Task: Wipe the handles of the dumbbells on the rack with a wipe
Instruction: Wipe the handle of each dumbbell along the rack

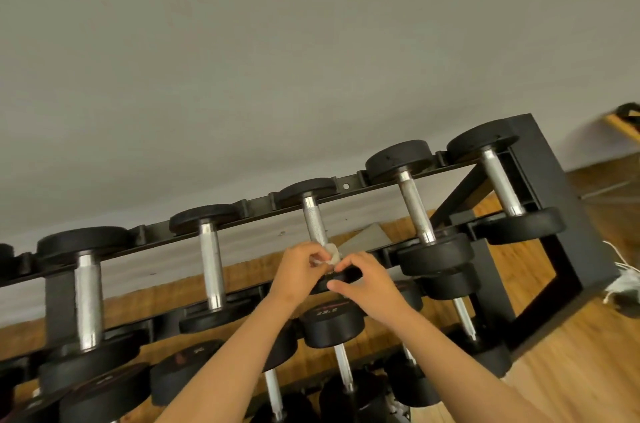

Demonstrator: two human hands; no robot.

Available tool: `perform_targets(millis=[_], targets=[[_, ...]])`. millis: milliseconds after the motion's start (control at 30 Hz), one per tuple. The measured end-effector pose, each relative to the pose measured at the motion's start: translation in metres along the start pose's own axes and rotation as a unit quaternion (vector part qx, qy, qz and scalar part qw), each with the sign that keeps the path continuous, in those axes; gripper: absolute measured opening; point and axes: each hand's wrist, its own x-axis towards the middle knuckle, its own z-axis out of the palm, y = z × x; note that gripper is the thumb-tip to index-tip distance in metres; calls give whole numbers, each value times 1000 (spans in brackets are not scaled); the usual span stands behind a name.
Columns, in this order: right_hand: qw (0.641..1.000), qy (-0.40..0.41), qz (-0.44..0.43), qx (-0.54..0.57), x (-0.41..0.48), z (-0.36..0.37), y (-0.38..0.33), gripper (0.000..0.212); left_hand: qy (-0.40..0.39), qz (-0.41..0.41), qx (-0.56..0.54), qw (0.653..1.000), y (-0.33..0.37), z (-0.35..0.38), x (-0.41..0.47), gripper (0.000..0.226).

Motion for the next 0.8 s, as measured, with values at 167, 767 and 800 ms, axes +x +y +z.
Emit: perform_targets(millis=[167, 767, 800], targets=[[1000, -14, 3, -4, 0, -5, -3, 25, 6, 21, 17, 1000, -2, -18, 23, 9], [1000, -19, -2, 5, -1, -3, 1, 21, 120, 24, 47, 991, 2, -10, 38, 13], [1000, -16, -3, 6, -1, -3, 2, 21, 139, 16, 36, 990, 1, -7, 36, 12]])
